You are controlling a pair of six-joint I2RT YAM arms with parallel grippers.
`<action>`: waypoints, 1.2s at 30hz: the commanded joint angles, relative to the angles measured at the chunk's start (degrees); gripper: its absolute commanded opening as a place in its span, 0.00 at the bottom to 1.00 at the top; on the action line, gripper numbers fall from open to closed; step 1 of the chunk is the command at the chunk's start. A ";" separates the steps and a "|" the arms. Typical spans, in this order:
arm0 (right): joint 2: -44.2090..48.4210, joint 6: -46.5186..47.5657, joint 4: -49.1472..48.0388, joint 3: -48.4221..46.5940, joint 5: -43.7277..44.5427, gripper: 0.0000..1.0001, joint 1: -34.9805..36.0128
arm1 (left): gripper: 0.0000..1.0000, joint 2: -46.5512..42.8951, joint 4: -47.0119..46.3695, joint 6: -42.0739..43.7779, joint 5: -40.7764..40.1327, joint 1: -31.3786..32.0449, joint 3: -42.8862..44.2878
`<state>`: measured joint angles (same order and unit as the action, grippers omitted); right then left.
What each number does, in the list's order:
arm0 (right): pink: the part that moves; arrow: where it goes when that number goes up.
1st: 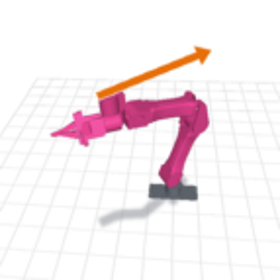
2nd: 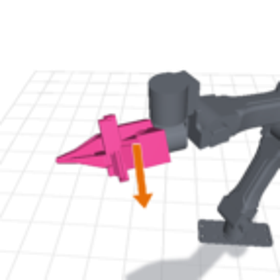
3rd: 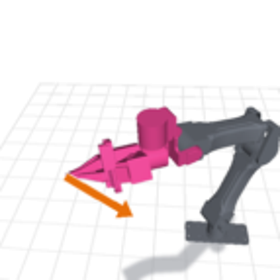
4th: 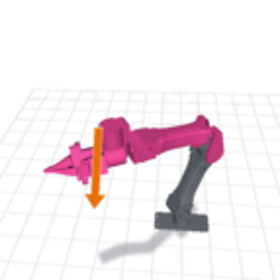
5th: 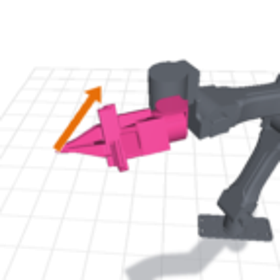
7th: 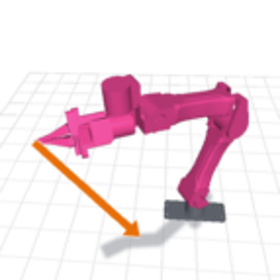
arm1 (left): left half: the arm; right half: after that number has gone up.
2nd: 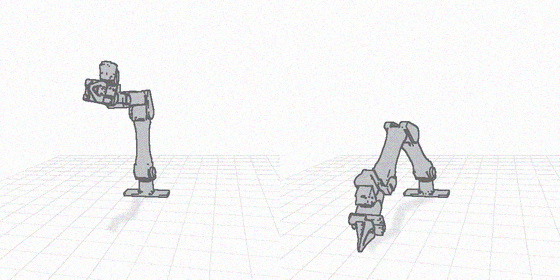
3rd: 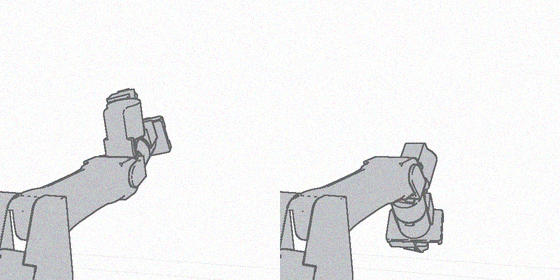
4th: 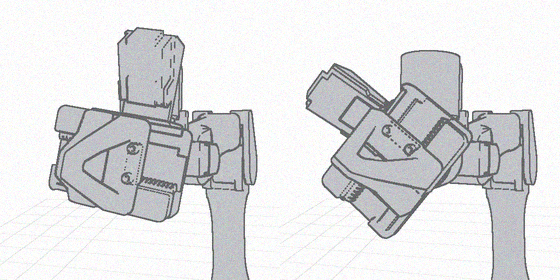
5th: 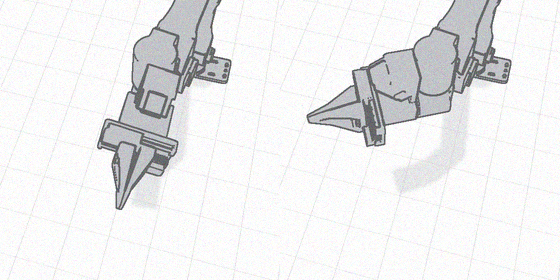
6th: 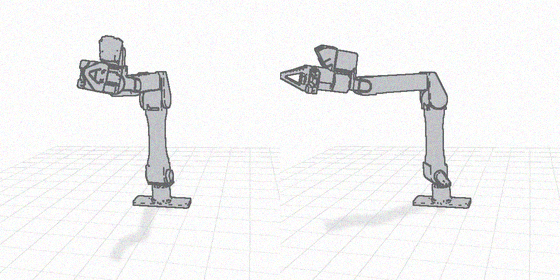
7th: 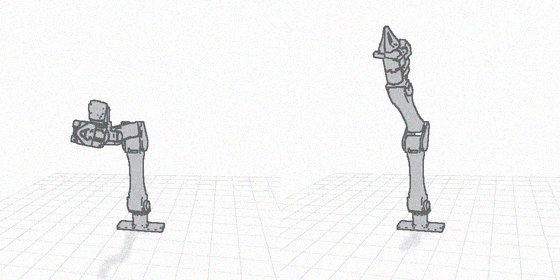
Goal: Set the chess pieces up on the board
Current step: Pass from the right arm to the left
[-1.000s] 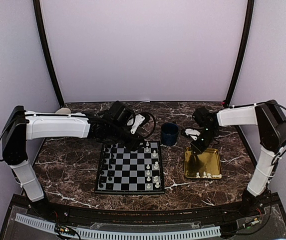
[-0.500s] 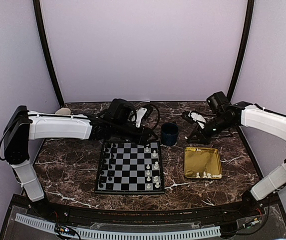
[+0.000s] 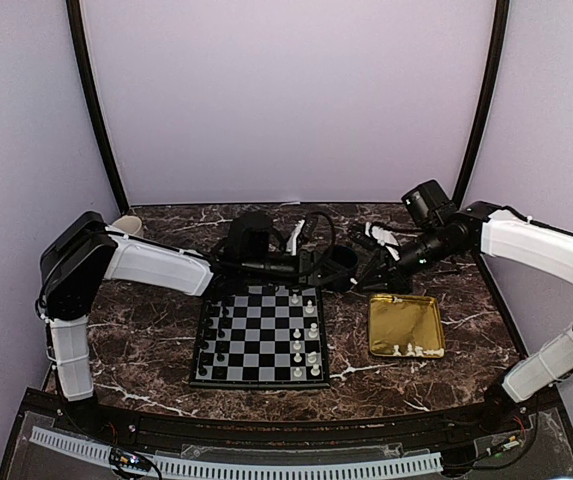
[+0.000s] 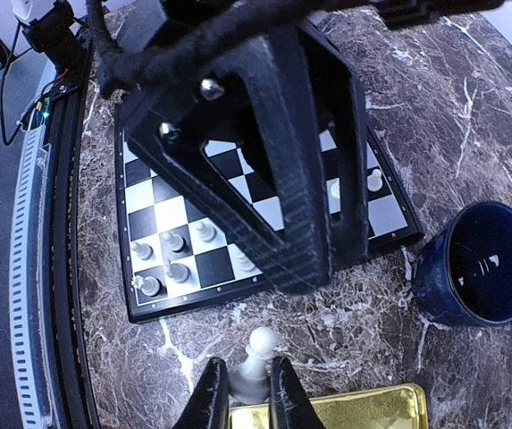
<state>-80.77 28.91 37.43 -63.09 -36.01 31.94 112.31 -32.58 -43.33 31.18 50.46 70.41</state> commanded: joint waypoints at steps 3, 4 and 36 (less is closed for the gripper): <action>-0.95 0.11 -0.81 -2.18 -0.23 0.14 1.93 | 0.42 1.59 -8.73 -6.49 6.05 0.77 1.58; -1.10 -0.19 -1.07 -2.25 -0.04 0.14 2.02 | 0.42 1.86 -8.78 -6.59 6.47 0.90 1.83; 4.23 -0.37 -1.69 4.38 2.90 0.41 -2.82 | 0.07 -3.18 23.71 20.59 -1.41 0.34 9.19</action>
<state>-81.19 28.47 37.74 -63.11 -33.34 32.51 115.81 -29.63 -41.06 36.91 50.94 74.43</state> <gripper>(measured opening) 0.402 0.084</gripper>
